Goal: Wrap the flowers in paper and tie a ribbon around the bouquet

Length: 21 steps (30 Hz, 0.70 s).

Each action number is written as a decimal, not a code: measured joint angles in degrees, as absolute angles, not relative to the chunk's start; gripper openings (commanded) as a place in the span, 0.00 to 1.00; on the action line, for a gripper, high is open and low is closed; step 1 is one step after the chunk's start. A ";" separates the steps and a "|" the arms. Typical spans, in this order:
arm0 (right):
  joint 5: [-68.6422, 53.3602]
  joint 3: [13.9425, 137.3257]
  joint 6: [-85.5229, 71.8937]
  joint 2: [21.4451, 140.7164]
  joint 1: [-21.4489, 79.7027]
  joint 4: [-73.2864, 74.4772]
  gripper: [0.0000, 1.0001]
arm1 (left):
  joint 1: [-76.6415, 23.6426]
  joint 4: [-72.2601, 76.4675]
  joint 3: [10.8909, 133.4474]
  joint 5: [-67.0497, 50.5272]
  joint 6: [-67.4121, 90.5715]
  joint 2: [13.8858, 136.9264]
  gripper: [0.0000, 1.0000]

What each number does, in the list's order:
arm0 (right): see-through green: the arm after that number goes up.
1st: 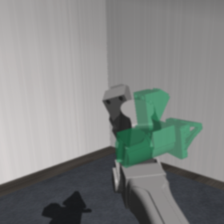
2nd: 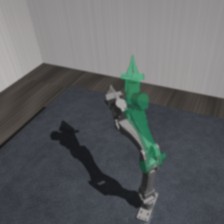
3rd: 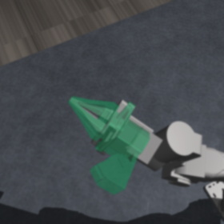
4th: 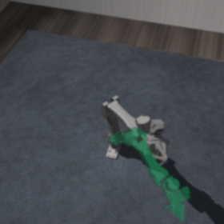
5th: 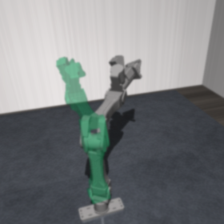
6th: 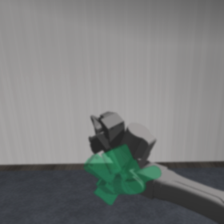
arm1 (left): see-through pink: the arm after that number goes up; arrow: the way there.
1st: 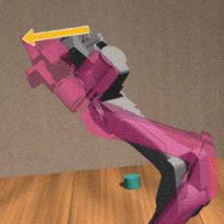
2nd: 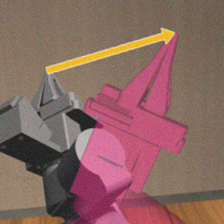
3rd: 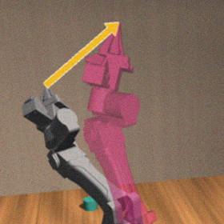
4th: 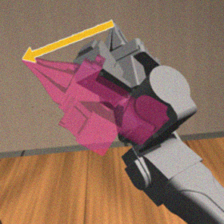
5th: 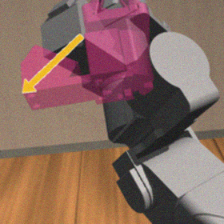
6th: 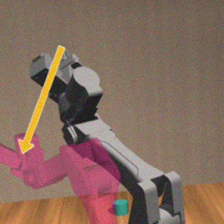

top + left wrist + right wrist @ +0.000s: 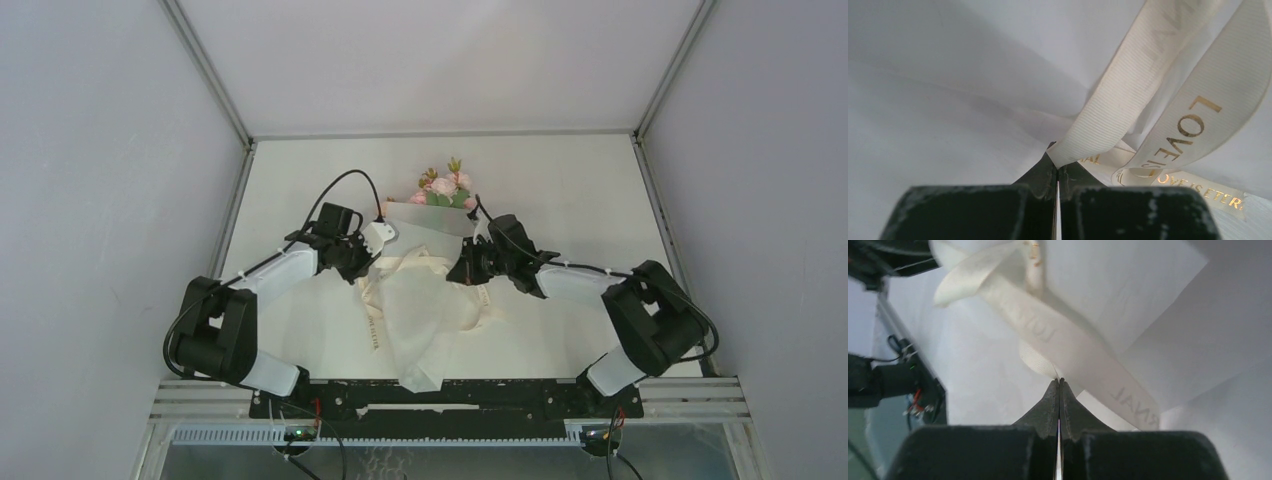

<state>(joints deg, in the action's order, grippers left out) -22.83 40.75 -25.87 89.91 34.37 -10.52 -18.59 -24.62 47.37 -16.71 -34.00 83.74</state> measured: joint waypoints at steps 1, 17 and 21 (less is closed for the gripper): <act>-24.10 40.75 -25.87 88.44 34.52 -9.10 0.00 | -18.57 -24.62 47.37 -16.67 -33.78 83.74 0.00; -29.89 38.63 -26.35 78.28 35.03 3.86 0.00 | -20.10 -24.56 47.37 -16.43 -29.91 84.09 0.00; -30.65 38.63 -26.33 78.26 35.00 4.25 0.00 | -20.10 -24.60 47.37 -16.12 -29.89 84.09 0.00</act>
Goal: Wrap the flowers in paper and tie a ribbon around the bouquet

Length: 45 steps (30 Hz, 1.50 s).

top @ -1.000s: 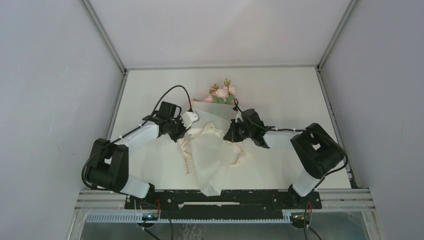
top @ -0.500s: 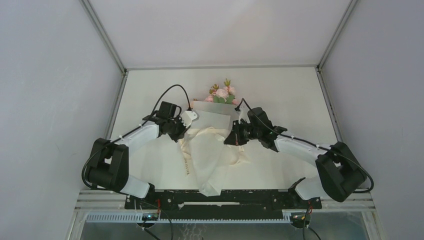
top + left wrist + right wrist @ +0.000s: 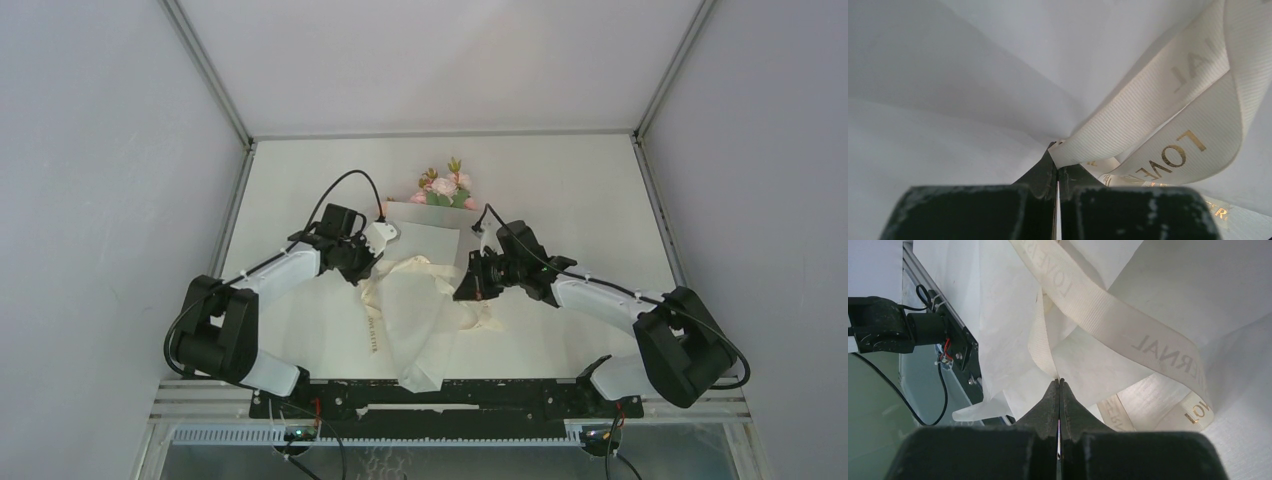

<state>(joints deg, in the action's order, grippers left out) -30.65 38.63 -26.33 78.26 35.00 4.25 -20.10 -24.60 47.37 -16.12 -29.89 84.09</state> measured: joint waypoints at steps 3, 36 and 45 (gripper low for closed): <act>-31.66 38.65 -26.28 78.00 35.03 4.54 0.00 | -20.10 -24.60 47.37 -15.70 -29.74 84.09 0.00; -38.04 9.15 -39.75 57.23 -58.83 -0.16 0.00 | 21.58 -22.83 39.75 3.22 -50.96 75.26 0.00; -39.62 9.15 -39.31 58.74 -60.53 0.64 0.00 | 24.34 -21.02 42.61 2.81 -52.93 78.06 0.00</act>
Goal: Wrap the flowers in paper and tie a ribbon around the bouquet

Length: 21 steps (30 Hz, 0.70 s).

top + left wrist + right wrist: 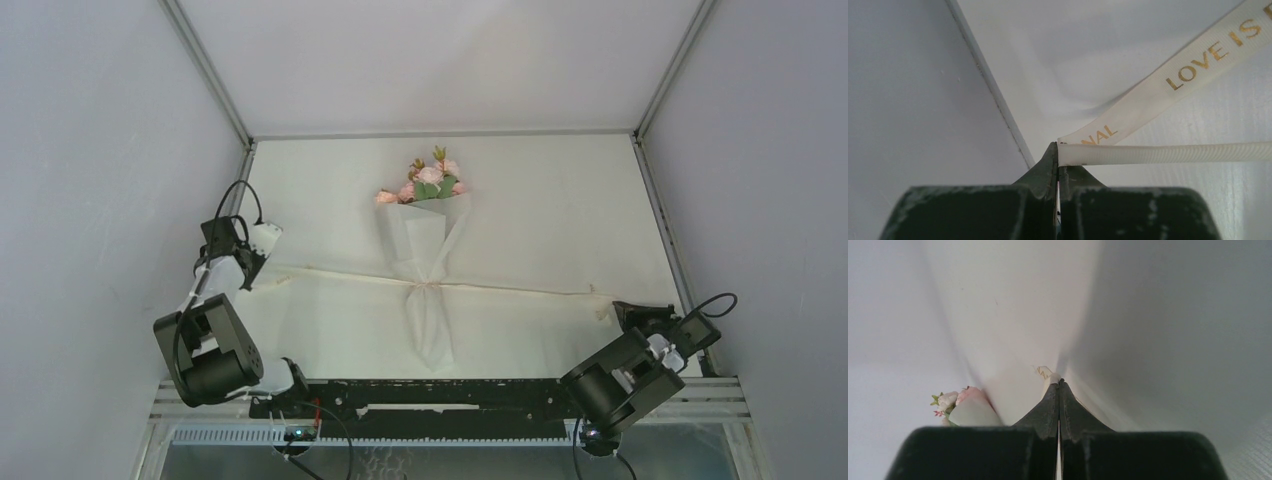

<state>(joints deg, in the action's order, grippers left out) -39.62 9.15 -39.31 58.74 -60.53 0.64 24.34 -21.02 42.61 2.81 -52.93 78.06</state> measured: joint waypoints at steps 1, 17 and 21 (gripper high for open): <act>-39.90 9.15 -39.31 59.46 -60.60 0.56 0.00 | 24.71 -20.78 42.61 2.76 -53.10 78.08 0.00; -42.17 9.15 -39.33 64.62 -60.66 -0.62 0.00 | 28.93 -18.74 42.76 1.67 -54.50 81.01 0.00; -42.15 9.15 -39.31 64.64 -60.66 -0.60 0.00 | 29.32 -18.00 42.76 1.50 -54.50 81.71 0.00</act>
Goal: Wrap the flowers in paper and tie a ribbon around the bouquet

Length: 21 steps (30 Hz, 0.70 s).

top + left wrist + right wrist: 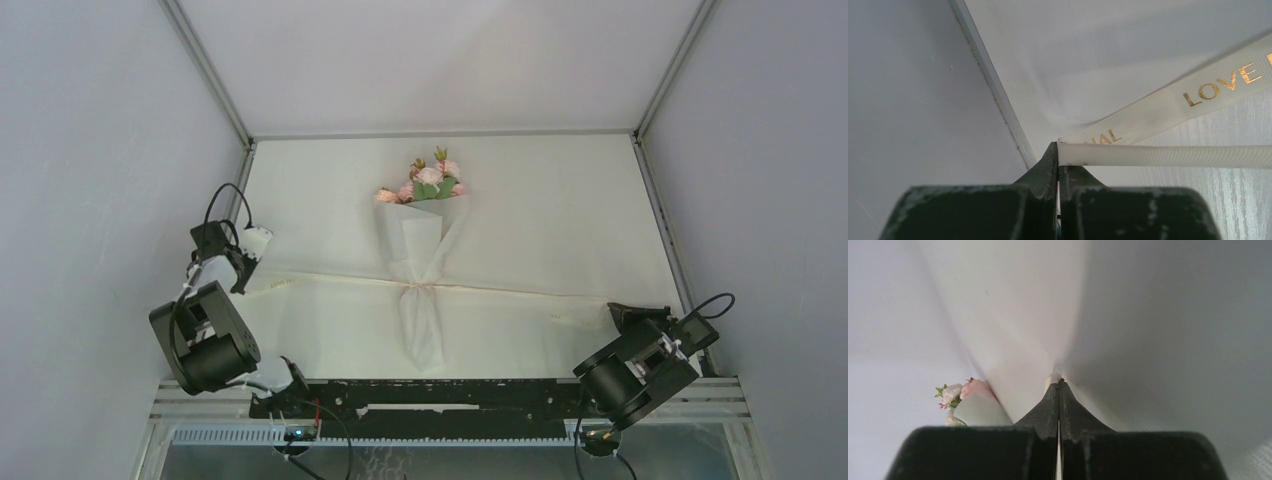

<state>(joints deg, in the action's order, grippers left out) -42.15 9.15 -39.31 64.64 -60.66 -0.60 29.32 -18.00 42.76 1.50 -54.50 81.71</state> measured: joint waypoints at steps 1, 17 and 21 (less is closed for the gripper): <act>-42.17 9.15 -39.31 64.64 -60.66 -0.60 0.00 | 29.50 -17.96 42.76 1.43 -54.50 82.00 0.00; -22.26 18.90 -36.80 46.59 -19.18 3.57 0.00 | 5.54 -42.63 61.32 -8.34 -38.09 62.26 0.00; -16.91 20.88 -37.39 44.29 -3.33 5.82 0.00 | -3.60 -50.30 72.86 -15.97 -29.69 62.02 0.00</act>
